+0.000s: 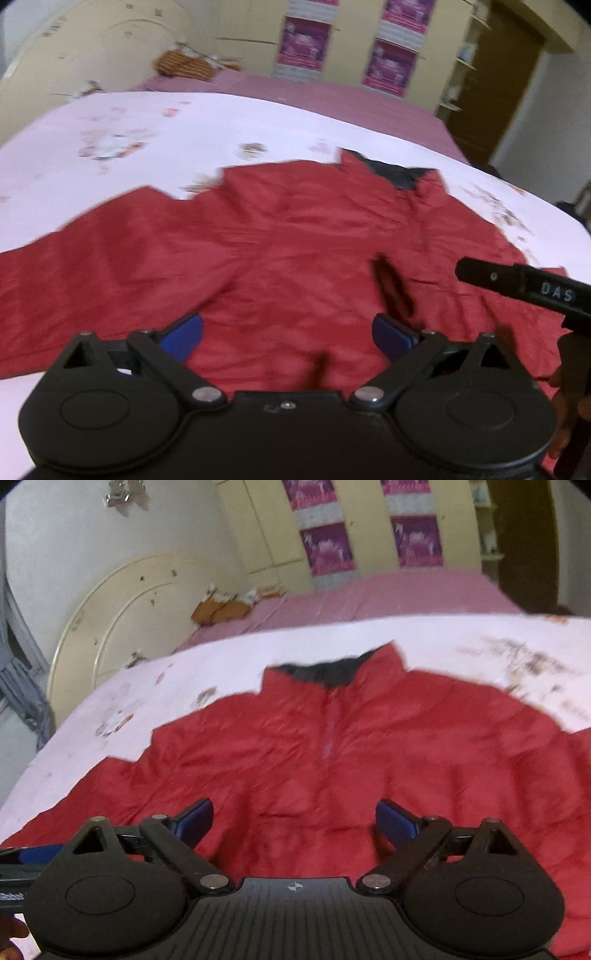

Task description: Fold large clothes

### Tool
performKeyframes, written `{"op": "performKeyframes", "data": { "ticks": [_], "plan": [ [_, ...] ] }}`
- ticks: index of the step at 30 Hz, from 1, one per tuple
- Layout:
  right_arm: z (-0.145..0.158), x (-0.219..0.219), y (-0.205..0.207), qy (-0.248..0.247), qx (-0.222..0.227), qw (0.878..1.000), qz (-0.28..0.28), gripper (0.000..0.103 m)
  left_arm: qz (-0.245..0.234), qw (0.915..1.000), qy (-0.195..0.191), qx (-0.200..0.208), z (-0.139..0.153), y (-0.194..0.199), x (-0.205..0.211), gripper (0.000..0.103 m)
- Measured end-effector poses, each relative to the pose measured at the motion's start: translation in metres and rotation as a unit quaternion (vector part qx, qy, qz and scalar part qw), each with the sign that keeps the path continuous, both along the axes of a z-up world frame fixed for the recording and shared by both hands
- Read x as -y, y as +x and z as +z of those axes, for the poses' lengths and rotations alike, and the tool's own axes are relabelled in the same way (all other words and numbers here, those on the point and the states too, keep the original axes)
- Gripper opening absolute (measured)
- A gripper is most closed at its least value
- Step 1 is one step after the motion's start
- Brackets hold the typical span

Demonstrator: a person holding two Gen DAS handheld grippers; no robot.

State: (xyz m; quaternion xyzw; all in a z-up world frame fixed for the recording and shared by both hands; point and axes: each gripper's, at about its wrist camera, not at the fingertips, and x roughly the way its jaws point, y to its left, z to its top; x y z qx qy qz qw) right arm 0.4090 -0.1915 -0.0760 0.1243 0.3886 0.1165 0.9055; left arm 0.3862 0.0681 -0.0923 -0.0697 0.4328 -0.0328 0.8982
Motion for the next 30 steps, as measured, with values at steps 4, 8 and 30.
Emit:
{"op": "performKeyframes", "data": {
  "ticks": [4, 8, 30],
  "plan": [
    [0.011, 0.033, -0.015, -0.023, 0.013, 0.999, -0.042, 0.094, -0.045, 0.9989, -0.012, -0.012, -0.010, 0.016, 0.035, 0.098],
    [0.018, 0.072, -0.036, -0.035, 0.018, 0.995, -0.087, 0.094, -0.086, 0.9961, -0.006, -0.014, -0.027, 0.034, 0.068, 0.078],
    [-0.018, 0.175, -0.022, -0.076, -0.023, 0.980, -0.180, 0.094, 0.014, 0.9995, 0.015, 0.023, -0.030, 0.036, 0.000, 0.011]
  ]
}}
